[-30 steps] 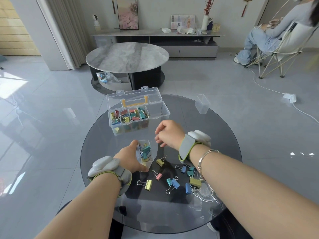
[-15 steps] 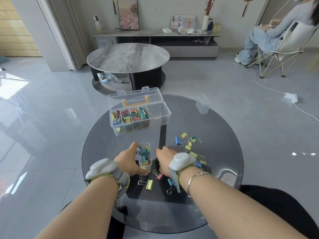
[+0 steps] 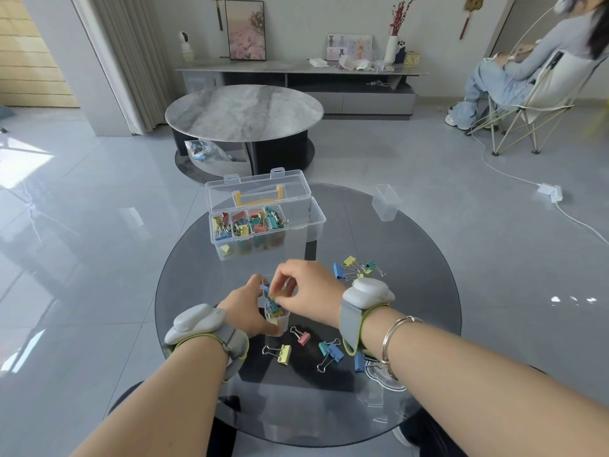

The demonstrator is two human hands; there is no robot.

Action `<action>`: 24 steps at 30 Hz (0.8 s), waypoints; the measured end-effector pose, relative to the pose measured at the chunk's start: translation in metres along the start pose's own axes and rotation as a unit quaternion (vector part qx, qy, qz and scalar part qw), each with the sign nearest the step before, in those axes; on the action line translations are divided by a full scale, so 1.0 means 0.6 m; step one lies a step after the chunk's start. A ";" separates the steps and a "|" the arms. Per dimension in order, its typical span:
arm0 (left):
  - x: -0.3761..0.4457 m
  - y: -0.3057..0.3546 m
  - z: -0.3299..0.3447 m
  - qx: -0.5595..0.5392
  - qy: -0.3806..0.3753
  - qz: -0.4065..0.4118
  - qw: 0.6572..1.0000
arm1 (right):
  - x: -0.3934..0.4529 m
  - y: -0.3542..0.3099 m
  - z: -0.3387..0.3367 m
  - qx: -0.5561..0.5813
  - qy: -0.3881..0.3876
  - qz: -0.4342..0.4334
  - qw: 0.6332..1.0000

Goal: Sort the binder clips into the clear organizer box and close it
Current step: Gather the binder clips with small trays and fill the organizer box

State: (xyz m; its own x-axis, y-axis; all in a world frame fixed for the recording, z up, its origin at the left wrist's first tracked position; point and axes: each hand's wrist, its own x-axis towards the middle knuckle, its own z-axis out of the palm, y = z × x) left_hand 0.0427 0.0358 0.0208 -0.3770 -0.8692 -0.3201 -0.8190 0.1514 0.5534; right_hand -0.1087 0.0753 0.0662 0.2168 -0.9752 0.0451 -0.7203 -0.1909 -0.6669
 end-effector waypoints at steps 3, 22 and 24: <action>0.000 0.000 0.001 0.008 0.003 -0.002 1.000 | -0.006 0.012 0.005 -0.124 -0.061 -0.021 0.990; 0.004 -0.018 -0.017 0.011 0.024 -0.005 1.000 | -0.071 0.048 0.109 -0.382 -0.067 -0.014 0.922; 0.005 -0.016 -0.014 0.014 0.025 -0.004 1.000 | -0.069 0.041 0.114 -0.362 -0.064 0.029 0.929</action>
State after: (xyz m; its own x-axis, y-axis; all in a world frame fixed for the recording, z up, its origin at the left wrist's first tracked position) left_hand 0.0533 0.0276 0.0211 -0.3489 -0.8928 -0.2849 -0.8337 0.1568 0.5295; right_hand -0.0903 0.1186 -0.0030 0.2073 -0.9736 -0.0959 -0.9778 -0.2094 0.0121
